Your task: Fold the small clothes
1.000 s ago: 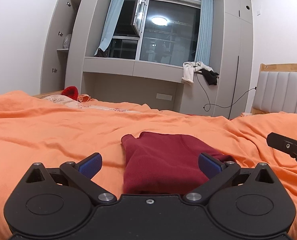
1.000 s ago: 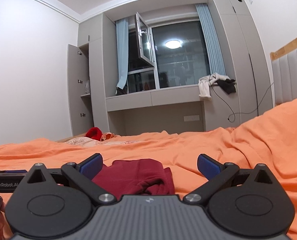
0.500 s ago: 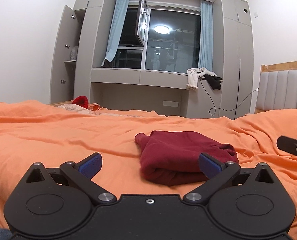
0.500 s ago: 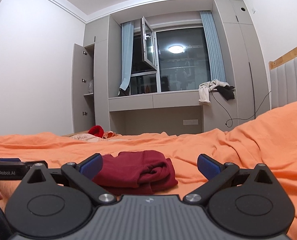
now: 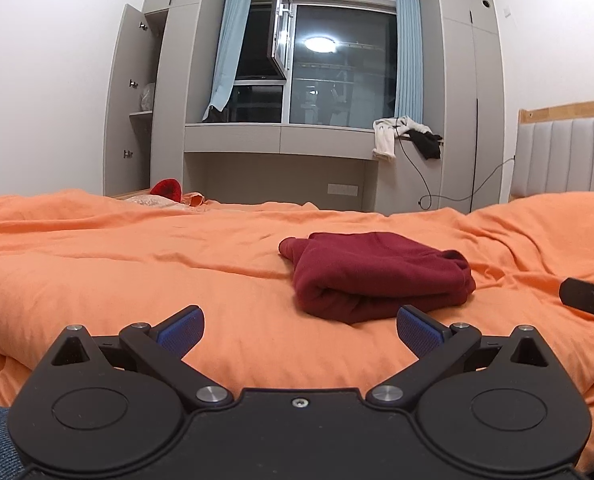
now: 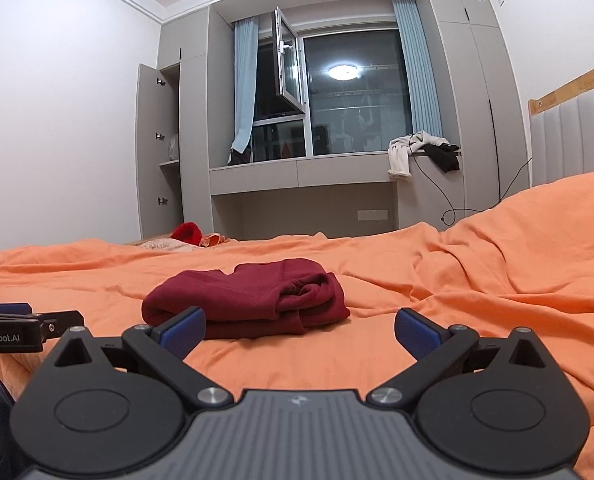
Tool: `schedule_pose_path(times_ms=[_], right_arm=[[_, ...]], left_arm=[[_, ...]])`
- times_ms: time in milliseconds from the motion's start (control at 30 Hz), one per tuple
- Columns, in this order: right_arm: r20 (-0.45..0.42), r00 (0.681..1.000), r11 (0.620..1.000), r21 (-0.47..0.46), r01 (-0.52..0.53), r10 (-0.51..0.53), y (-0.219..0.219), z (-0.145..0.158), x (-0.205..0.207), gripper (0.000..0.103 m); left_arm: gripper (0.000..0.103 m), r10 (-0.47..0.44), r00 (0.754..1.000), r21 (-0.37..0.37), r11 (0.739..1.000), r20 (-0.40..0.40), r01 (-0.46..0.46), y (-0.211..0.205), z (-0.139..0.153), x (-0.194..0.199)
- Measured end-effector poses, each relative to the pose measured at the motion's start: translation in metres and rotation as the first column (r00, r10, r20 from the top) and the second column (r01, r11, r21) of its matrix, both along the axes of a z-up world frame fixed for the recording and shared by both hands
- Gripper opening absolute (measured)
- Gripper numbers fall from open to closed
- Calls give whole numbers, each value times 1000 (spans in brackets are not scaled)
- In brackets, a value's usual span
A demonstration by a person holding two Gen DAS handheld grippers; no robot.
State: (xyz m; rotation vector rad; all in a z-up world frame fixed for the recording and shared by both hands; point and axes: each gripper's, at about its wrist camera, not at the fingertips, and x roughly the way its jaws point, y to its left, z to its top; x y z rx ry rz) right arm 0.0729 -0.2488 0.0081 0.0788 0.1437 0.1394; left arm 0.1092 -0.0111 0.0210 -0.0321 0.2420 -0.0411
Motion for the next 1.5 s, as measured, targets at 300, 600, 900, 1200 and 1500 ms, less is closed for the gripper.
schedule_pose_path(times_ms=[300, 600, 900, 1200, 1500], right_arm=[[-15, 1000, 1000, -3, -1, 1, 2, -3, 1, 103], [-20, 1000, 1000, -15, -5, 5, 6, -4, 2, 103], [-22, 1000, 1000, -21, -8, 8, 7, -5, 2, 103], [-22, 1000, 1000, -21, -9, 8, 8, -5, 2, 103], [-23, 1000, 1000, -21, -8, 8, 8, -5, 2, 103]], left_arm=[[102, -2, 1000, 4, 1000, -13, 2, 0, -2, 3], [102, -8, 1000, 14, 1000, -13, 8, -2, -3, 4], [102, -10, 1000, 15, 1000, -13, 10, -2, -3, 4], [102, -9, 1000, 15, 1000, -13, 9, -2, -3, 4], [102, -9, 1000, 14, 1000, -14, 9, -2, -3, 4]])
